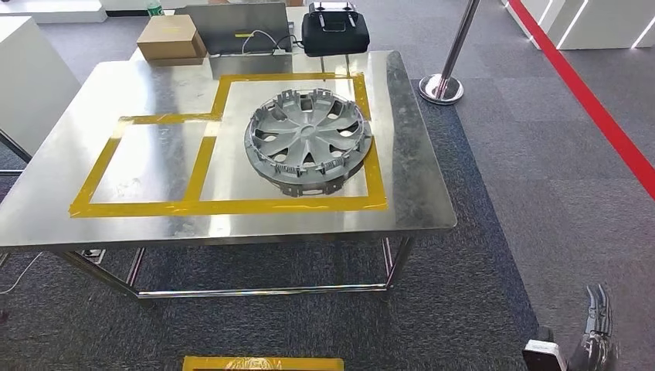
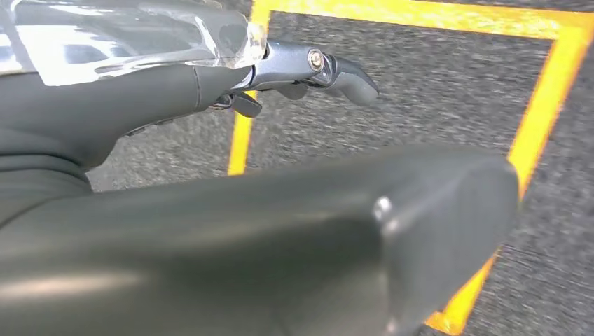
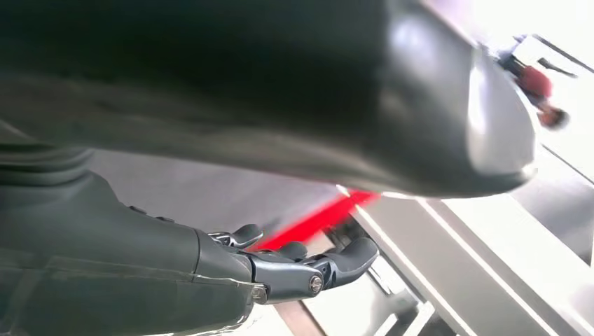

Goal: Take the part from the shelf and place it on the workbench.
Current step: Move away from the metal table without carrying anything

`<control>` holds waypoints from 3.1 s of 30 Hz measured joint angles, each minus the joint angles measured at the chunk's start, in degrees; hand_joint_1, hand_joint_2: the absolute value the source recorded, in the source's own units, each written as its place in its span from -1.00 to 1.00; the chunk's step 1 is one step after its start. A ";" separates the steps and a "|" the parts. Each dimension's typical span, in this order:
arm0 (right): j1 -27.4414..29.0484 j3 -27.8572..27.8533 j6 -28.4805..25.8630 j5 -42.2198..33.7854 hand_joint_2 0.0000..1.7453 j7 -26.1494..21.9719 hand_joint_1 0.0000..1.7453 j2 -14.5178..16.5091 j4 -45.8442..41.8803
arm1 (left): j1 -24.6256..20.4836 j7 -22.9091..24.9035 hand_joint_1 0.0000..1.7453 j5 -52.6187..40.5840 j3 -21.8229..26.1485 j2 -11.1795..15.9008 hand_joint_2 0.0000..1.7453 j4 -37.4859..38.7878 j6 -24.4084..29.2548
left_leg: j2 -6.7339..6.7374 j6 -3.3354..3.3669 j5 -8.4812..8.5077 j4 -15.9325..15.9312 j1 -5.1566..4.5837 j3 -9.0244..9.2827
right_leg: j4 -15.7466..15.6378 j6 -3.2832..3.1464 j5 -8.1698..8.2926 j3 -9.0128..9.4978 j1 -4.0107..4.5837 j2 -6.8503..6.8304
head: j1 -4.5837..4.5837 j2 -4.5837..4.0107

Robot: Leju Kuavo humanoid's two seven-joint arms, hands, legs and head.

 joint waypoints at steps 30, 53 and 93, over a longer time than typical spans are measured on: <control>-12.57 -11.58 30.02 23.35 -1.00 38.36 -1.00 0.52 64.22 | -0.23 -1.90 -1.00 -2.14 0.13 -1.19 -1.00 0.61 -3.37 | -0.03 0.60 0.73 -2.37 -0.33 0.94 | -1.49 -0.48 0.27 1.32 0.72 -0.09 | 0.16 0.00; -13.56 -18.65 33.30 18.74 -1.00 46.81 -1.00 1.02 65.11 | -0.36 -0.40 -1.00 -3.54 -0.02 -2.11 -1.00 0.96 -4.47 | 0.48 2.70 10.02 -13.06 -0.62 5.49 | 1.99 1.54 -3.02 4.93 0.63 0.59 | 0.13 0.00; -14.01 -24.65 31.27 13.40 1.00 49.15 -1.00 2.31 65.16 | -0.83 4.62 -1.00 -0.86 -2.10 -1.83 1.00 0.99 -3.56 | 0.52 2.98 10.75 -13.30 -0.30 6.09 | -0.08 0.83 -2.33 3.93 1.29 0.26 | -0.02 0.00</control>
